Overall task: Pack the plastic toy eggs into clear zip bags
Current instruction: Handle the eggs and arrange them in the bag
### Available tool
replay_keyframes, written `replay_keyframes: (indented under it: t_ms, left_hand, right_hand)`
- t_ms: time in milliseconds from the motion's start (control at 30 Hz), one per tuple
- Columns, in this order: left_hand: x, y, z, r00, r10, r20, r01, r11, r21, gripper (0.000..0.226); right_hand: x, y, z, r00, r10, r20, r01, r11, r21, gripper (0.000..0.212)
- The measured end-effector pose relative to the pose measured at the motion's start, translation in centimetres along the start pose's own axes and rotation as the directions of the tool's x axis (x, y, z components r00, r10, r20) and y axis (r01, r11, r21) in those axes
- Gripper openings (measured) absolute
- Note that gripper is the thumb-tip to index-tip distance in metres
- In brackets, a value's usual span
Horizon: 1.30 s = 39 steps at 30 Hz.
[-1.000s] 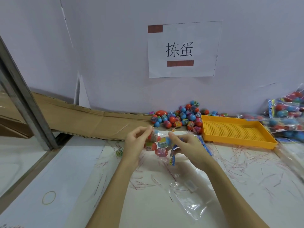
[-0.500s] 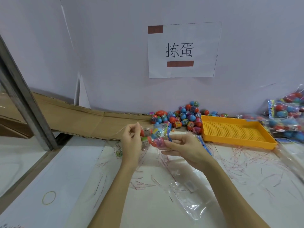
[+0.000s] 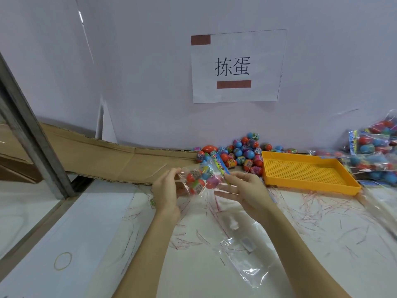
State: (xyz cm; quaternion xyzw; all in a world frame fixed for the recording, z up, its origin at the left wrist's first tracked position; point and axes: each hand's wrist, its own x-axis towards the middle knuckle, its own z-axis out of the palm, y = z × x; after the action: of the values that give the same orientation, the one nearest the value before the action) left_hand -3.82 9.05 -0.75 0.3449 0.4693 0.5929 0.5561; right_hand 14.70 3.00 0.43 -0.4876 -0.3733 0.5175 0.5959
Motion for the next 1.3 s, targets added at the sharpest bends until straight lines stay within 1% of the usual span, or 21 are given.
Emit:
replay_keyframes:
  t_ms: [67, 133, 200, 267, 367, 467, 533, 600, 700, 767, 800, 833, 867, 900, 933, 967, 1033, 1100, 1200, 1233, 1300]
  left_hand:
    - [0.1, 0.1, 0.0, 0.991, -0.022, 0.135, 0.018, 0.999, 0.035, 0.015]
    - [0.1, 0.0, -0.1, 0.947, -0.062, 0.315, 0.025, 0.992, 0.120, 0.021]
    - [-0.3, -0.2, 0.1, 0.880, -0.088, 0.466, -0.023, 0.974, 0.227, 0.031]
    - [-0.9, -0.6, 0.5, 0.852, -0.037, 0.522, -0.126, 0.954, 0.273, 0.034]
    - [-1.1, -1.1, 0.9, 0.864, 0.137, 0.484, -0.323, 0.889, 0.324, 0.028]
    - [-1.1, -1.3, 0.8, 0.882, 0.247, 0.400, -0.399, 0.845, 0.356, 0.025]
    - [-1.1, -1.1, 0.7, 0.896, 0.251, 0.368, -0.380, 0.861, 0.338, 0.025]
    - [-1.0, -1.1, 0.7, 0.911, 0.211, 0.354, -0.329, 0.889, 0.317, 0.025]
    - [-0.8, -1.1, 0.8, 0.938, 0.065, 0.340, -0.159, 0.953, 0.257, 0.027]
    - [-0.7, -0.9, 0.7, 0.954, 0.071, 0.292, -0.140, 0.964, 0.225, 0.034]
    - [-0.6, -0.8, 0.5, 0.959, 0.119, 0.258, -0.182, 0.954, 0.236, 0.038]
    - [-0.5, -0.7, 0.3, 0.955, 0.183, 0.235, -0.242, 0.936, 0.255, 0.039]
    - [-0.3, -0.5, 0.1, 0.942, 0.243, 0.232, -0.303, 0.914, 0.271, 0.038]
    - [-0.3, -0.5, 0.0, 0.923, 0.289, 0.256, -0.357, 0.890, 0.282, 0.036]
    - [-0.4, -0.5, 0.0, 0.896, 0.325, 0.303, -0.413, 0.860, 0.299, 0.031]
    - [-0.4, -0.6, 0.0, 0.859, 0.353, 0.371, -0.478, 0.814, 0.331, 0.026]
    - [-0.5, -1.1, 0.2, 0.754, 0.355, 0.552, -0.619, 0.664, 0.419, 0.015]
    - [-0.8, -1.7, 0.4, 0.645, 0.298, 0.704, -0.740, 0.475, 0.477, 0.022]
    - [-0.9, -2.9, 0.4, 0.537, 0.203, 0.819, -0.843, 0.164, 0.512, 0.030]
    - [-1.0, -3.2, 0.4, 0.525, 0.164, 0.835, -0.851, 0.116, 0.513, 0.030]
    - [-1.0, -3.5, 0.3, 0.544, 0.131, 0.829, -0.838, 0.127, 0.530, 0.026]
  right_hand:
    - [0.0, 0.1, 0.3, 0.997, -0.036, -0.070, 0.040, 0.997, 0.059, 0.018]
    - [0.0, 0.1, 0.4, 0.992, -0.059, -0.113, 0.064, 0.997, 0.041, 0.019]
    - [0.0, 0.1, 0.5, 0.990, -0.057, -0.127, 0.062, 0.997, 0.038, 0.024]
    - [0.1, 0.2, 0.5, 0.984, -0.056, -0.170, 0.064, 0.997, 0.041, 0.029]
    - [0.2, 0.3, 0.5, 0.980, -0.059, -0.192, 0.062, 0.998, 0.010, 0.032]
    - [0.0, 0.2, 0.1, 1.000, -0.017, -0.003, 0.017, 0.998, -0.059, 0.040]
    - [-0.2, 0.2, -0.1, 0.992, -0.011, 0.127, 0.034, 0.983, -0.181, 0.033]
    - [-0.3, -0.1, -0.5, 0.991, 0.008, 0.134, 0.023, 0.972, -0.232, 0.027]
    - [-0.8, -0.6, -1.4, 0.987, 0.036, 0.154, 0.009, 0.959, -0.283, 0.026]
    - [-1.0, -1.6, -2.0, 0.990, -0.010, 0.142, 0.059, 0.936, -0.346, 0.027]
    - [-0.9, -2.1, -2.4, 0.991, -0.090, 0.099, 0.114, 0.956, -0.270, 0.032]
    - [-0.6, -2.5, -2.9, 0.982, -0.187, 0.025, 0.188, 0.981, -0.054, 0.043]
    - [-0.5, -3.0, -3.6, 0.963, -0.265, -0.051, 0.269, 0.925, 0.268, 0.058]
    - [-0.5, -3.3, -4.4, 0.943, -0.316, -0.108, 0.321, 0.767, 0.555, 0.068]
    - [-0.5, -3.6, -5.2, 0.932, -0.337, -0.131, 0.322, 0.608, 0.726, 0.071]
    - [-0.6, -3.8, -5.6, 0.939, -0.323, -0.118, 0.285, 0.538, 0.793, 0.070]
    - [-0.8, -3.5, -5.5, 0.964, -0.262, -0.051, 0.216, 0.653, 0.726, 0.062]
    - [-0.4, -2.8, -4.9, 0.983, -0.180, -0.043, 0.170, 0.789, 0.591, 0.052]
    - [-0.1, -2.6, -3.9, 0.988, -0.134, -0.073, 0.152, 0.900, 0.409, 0.041]
    - [-0.1, -2.5, -3.7, 0.988, -0.142, -0.066, 0.156, 0.931, 0.329, 0.038]
    - [-0.2, -2.1, -3.5, 0.987, -0.161, -0.018, 0.161, 0.975, 0.151, 0.032]
